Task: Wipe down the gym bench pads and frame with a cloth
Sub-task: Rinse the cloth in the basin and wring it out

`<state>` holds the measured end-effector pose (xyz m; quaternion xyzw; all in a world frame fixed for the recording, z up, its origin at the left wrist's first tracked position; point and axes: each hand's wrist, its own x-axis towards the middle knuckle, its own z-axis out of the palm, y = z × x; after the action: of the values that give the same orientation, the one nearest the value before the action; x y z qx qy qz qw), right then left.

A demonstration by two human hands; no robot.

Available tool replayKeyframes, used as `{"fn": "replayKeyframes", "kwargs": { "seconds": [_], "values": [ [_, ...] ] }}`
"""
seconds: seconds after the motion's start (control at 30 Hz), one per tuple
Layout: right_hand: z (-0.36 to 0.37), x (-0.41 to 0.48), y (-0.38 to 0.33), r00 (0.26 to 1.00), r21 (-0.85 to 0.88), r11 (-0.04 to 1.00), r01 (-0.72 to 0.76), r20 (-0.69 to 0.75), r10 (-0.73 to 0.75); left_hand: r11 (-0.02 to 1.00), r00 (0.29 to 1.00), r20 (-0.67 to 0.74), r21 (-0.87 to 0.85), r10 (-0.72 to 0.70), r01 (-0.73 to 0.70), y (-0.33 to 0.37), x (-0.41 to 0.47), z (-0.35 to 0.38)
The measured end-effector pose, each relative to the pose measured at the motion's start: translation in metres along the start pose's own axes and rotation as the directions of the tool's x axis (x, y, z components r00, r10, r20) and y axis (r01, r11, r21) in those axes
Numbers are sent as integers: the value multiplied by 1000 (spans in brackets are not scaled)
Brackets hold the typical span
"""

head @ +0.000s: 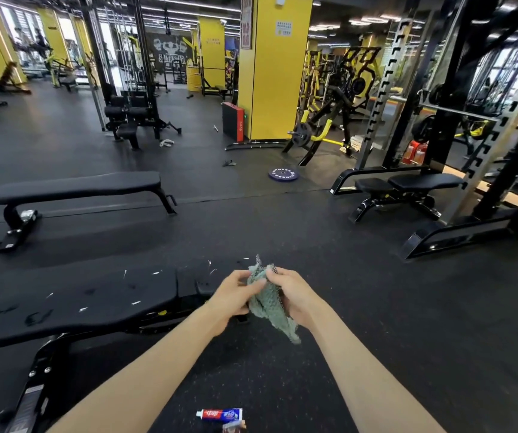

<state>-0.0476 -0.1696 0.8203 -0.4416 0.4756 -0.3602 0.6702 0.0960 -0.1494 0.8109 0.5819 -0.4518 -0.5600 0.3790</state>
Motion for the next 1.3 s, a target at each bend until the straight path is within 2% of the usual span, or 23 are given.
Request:
{"fn": "replayKeyframes", "kwargs": {
  "seconds": [0.07, 0.13, 0.27, 0.37, 0.47, 0.57, 0.63, 0.7, 0.77, 0.83, 0.9, 0.97, 1.03, 1.17, 1.3],
  "values": [
    [-4, -1, 0, 1000, -42, 999, 14, -17, -15, 998, 997, -57, -14, 54, -55, -7, 5, 13],
    [-11, 0, 1, 999, -86, 996, 37, -35, -41, 998, 995, -89, -45, 48, -52, -11, 10, 13],
    [-30, 5, -1, 987, 69, 997, 39, -159, -27, 965, 997, -57, -261, -55, 39, -9, 12, 2],
    [-45, 6, -5, 982, 69, 997, 32, -186, -19, 929, 983, -147, -367, -111, 50, -8, 19, -10],
    [-54, 11, -5, 977, 89, 995, 35, -215, -15, 893, 936, -285, -446, -206, 61, -6, 26, -13],
    [-57, 13, -7, 964, 73, 996, 53, -262, -32, 866, 920, -318, -498, -229, 43, -3, 27, -15],
    [-60, 15, -8, 953, 70, 994, 83, -296, -59, 908, 908, -351, -414, -228, 67, -5, 29, -17],
    [-63, 17, -7, 951, 3, 996, 91, -297, -86, 938, 865, -450, -342, -220, 60, -9, 32, -20],
    [-64, 21, -5, 948, -20, 995, 93, -304, -95, 961, 835, -528, -277, -157, 5, -9, 36, -23],
    [-65, 24, -5, 928, -24, 994, 104, -358, -105, 995, 835, -547, -102, -62, 7, -5, 37, -23],
    [-69, 28, -5, 894, -114, 989, 98, -425, -138, 998, 872, -489, -56, -23, -5, 0, 38, -24],
    [-75, 30, -6, 874, -242, 967, 75, -451, -180, 992, 913, -407, -122, -40, -11, 5, 38, -28],
    [-81, 30, -9, 865, -309, 950, 51, -462, -197, 992, 922, -385, -125, -36, -14, 10, 38, -34],
    [-87, 32, -19, 866, -279, 960, 31, -471, -165, 996, 956, -284, 74, 77, -58, 18, 38, -43],
    [-88, 27, -26, 937, -202, 977, -63, -350, -12, 928, 966, -209, 368, 151, -66, 26, 38, -47]
  ]
}}
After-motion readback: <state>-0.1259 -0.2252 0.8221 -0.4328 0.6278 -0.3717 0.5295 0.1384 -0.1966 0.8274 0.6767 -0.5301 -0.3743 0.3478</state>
